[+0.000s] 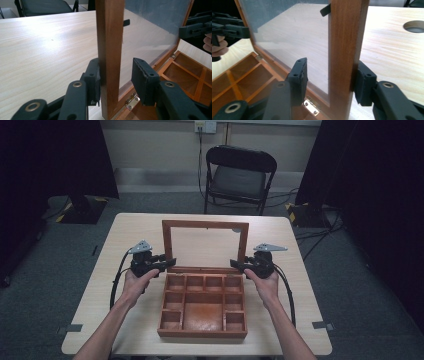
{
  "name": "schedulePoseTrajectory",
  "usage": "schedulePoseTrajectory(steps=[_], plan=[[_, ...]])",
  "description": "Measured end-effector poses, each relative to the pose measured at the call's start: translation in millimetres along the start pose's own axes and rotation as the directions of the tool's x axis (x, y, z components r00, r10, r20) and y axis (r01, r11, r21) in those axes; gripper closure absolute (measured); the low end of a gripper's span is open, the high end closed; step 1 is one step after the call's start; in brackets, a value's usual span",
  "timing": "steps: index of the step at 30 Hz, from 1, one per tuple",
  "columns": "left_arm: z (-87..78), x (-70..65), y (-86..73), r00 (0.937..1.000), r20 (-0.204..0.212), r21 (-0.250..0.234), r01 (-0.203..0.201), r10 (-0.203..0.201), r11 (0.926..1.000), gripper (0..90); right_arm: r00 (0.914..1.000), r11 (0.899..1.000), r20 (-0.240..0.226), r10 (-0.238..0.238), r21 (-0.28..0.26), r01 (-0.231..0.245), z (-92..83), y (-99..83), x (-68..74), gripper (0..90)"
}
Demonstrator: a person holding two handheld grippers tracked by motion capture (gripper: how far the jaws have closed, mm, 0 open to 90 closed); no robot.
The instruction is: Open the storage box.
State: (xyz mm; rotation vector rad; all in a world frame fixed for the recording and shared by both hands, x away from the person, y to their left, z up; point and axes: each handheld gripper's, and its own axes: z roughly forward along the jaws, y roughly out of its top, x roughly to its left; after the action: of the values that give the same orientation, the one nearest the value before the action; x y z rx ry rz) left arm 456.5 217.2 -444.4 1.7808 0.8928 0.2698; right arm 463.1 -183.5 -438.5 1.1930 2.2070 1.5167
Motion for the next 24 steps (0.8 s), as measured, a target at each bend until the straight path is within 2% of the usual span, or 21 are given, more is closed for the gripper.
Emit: schedulePoseTrajectory(steps=[4,7,15,24], plan=[[1.8,0.5,-0.3,1.0000,-0.004,0.004,0.005,-0.005,1.0000,57.1,0.9998,1.000,0.020,-0.003,-0.002,0.003,2.4,0.1,0.6,51.8],[3.0,1.1,-0.8,0.9999,-0.003,0.002,0.013,-0.013,0.9999,56.3,0.9997,1.000,0.022,-0.003,-0.003,0.003,3.6,-0.1,0.2,51.0],[7.1,5.2,-5.9,0.9998,-0.007,0.037,0.017,-0.017,0.9992,54.7,0.9996,1.000,0.022,0.018,-0.001,-0.018,6.7,-2.4,-4.1,49.3],[12.5,9.6,-9.4,0.9993,-0.001,0.043,0.036,-0.036,0.9984,52.9,0.9988,0.999,0.024,0.043,0.005,-0.043,12.4,-4.4,-7.9,46.1]])
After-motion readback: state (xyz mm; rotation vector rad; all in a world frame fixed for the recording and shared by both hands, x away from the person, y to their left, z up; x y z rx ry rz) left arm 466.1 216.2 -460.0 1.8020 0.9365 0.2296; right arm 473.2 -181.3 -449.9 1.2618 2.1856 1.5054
